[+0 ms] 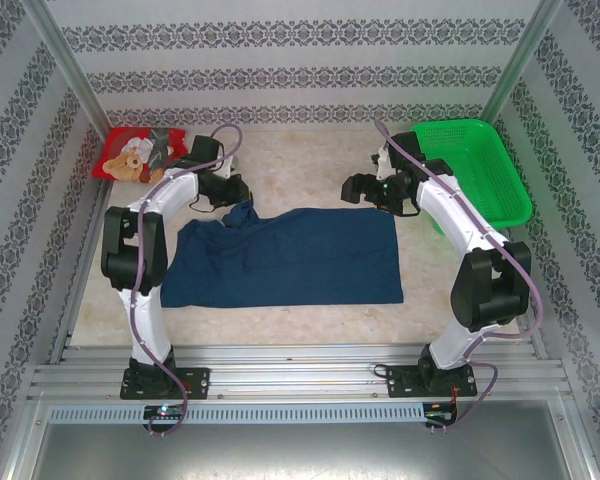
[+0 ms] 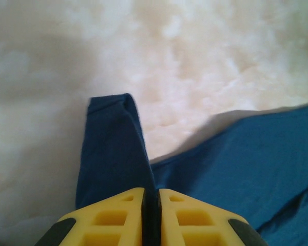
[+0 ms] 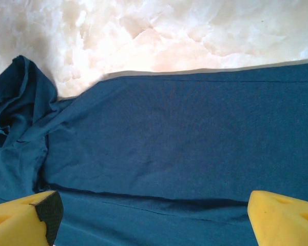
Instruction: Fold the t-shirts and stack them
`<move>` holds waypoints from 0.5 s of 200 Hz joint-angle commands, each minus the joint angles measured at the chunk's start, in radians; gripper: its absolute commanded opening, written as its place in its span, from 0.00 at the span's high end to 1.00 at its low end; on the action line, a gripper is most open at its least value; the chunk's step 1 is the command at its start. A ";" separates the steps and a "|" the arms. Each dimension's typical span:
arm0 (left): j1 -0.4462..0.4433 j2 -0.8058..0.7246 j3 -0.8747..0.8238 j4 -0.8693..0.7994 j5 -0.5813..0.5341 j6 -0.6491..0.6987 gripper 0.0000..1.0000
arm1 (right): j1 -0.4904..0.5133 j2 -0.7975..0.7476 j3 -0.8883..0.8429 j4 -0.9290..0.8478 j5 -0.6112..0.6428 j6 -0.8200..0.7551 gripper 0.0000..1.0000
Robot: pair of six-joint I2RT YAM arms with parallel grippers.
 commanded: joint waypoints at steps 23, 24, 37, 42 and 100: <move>-0.046 -0.164 -0.080 0.144 0.073 0.100 0.84 | 0.011 -0.059 -0.032 0.017 0.004 -0.012 0.05; -0.049 -0.166 -0.080 0.145 0.076 0.103 0.84 | 0.011 -0.060 -0.033 0.018 0.004 -0.012 0.05; -0.072 -0.190 -0.091 0.136 0.106 0.134 0.84 | 0.006 -0.068 -0.043 0.021 0.003 -0.008 0.05; -0.081 -0.198 -0.096 0.130 0.114 0.145 0.84 | 0.002 -0.071 -0.047 0.023 0.003 -0.008 0.05; -0.085 -0.316 -0.290 0.122 -0.030 0.084 0.54 | -0.008 -0.099 -0.070 0.021 -0.003 -0.010 0.04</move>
